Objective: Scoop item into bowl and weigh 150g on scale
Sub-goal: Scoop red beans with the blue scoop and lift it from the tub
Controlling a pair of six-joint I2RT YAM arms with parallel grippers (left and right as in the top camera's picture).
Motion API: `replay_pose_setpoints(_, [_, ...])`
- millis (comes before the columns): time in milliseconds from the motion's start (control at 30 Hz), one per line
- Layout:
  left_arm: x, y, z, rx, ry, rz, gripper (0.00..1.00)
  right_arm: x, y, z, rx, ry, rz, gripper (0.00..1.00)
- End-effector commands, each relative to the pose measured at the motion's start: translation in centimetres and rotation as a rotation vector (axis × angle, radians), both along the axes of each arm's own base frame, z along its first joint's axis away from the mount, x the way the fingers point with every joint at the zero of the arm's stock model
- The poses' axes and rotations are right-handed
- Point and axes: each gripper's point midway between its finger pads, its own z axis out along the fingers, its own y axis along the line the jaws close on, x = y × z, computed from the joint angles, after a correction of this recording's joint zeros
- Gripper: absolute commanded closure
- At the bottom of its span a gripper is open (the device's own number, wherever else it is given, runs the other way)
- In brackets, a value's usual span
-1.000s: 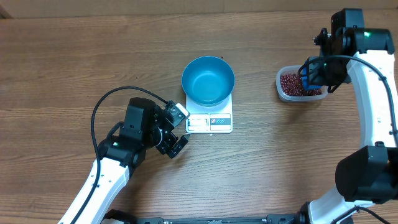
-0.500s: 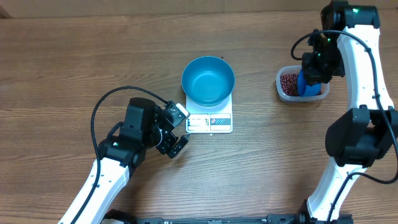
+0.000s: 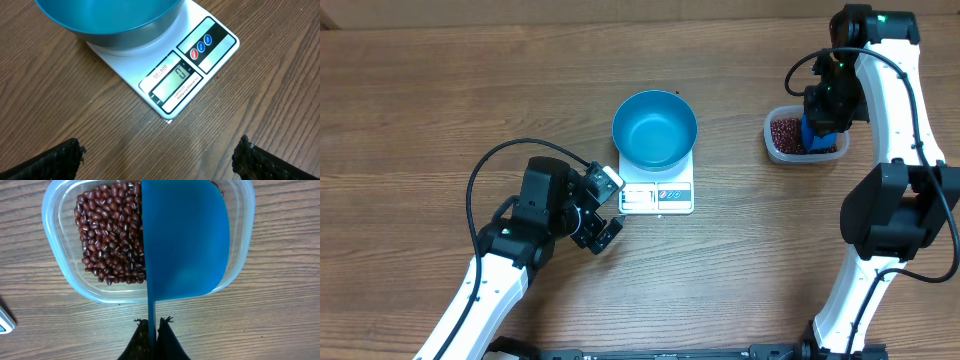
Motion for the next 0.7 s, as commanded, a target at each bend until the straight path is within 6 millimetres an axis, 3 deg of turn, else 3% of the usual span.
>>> replay_pose_setpoints(0, [-0.1,0.1,-0.4,0.012,0.005,-0.011,0.00,0.6,-0.8,-0.5,-0.026,0.004,-0.012,0.96])
replay_pose_setpoints(200, [-0.1,0.1,-0.4,0.012,0.005,-0.011,0.00,0.1,1.0,-2.2,0.057,0.065,0.027,0.96])
replay_pose_setpoints(567, [-0.1,0.1,-0.4,0.012,0.005,-0.011,0.01,-0.4,4.8,-1.7,0.287,0.068,0.170,0.96])
replay_pose_setpoints(667, [-0.1,0.1,-0.4,0.012,0.005,-0.011,0.00,-0.4,5.0,-1.7,0.300,0.065,0.182,0.96])
